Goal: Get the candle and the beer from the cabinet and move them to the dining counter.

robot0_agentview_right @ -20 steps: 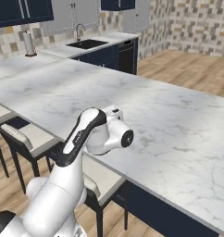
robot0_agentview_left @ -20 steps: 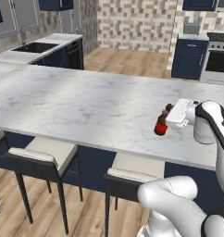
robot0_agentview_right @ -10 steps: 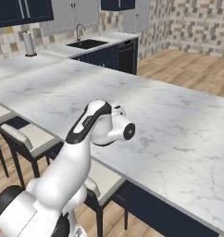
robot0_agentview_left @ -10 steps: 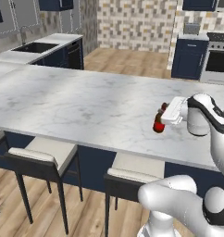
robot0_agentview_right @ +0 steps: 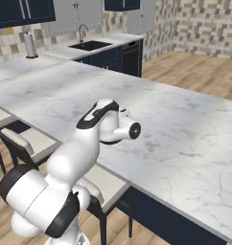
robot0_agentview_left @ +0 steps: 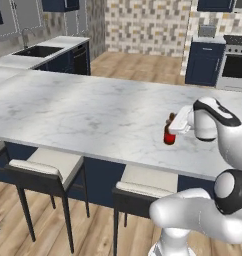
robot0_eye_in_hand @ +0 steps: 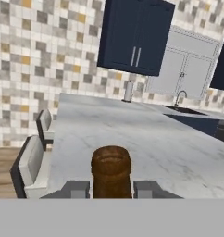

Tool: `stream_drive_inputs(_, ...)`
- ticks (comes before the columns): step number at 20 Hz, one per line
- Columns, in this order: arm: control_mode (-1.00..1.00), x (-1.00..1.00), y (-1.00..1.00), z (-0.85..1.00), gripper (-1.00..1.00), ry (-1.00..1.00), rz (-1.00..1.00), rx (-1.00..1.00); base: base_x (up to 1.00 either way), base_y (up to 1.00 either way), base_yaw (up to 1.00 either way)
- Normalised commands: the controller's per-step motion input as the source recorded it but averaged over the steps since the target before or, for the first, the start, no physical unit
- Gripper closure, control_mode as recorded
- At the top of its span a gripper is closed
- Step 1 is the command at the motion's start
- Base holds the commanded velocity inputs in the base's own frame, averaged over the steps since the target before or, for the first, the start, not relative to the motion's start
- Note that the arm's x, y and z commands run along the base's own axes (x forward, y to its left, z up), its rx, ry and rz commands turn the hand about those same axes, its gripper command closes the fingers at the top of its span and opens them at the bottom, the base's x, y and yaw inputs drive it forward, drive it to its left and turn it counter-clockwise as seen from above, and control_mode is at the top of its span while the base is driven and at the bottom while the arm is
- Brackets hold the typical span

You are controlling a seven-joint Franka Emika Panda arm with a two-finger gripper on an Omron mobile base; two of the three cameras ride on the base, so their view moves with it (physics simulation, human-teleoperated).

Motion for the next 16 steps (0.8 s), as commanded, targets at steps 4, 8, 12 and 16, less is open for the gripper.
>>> stream_drive_inputs(4, -1.00, 0.25, -0.09, -0.28, 1.00, 0.06, 0.00, 0.00, 0.00, 0.00, 0.00)
stream_drive_inputs(8, -1.00, 0.15, -0.18, -0.23, 1.00, 0.01, 0.04, 0.04, 0.00, 0.00, 0.00)
stream_drive_inputs(12, -1.00, 0.14, -0.18, -0.26, 1.00, 0.00, 0.04, 0.02, 0.00, 0.00, 0.00)
stream_drive_inputs(16, -1.00, 0.16, -0.09, -0.27, 1.00, 0.00, 0.04, 0.00, 0.00, 0.00, 0.00)
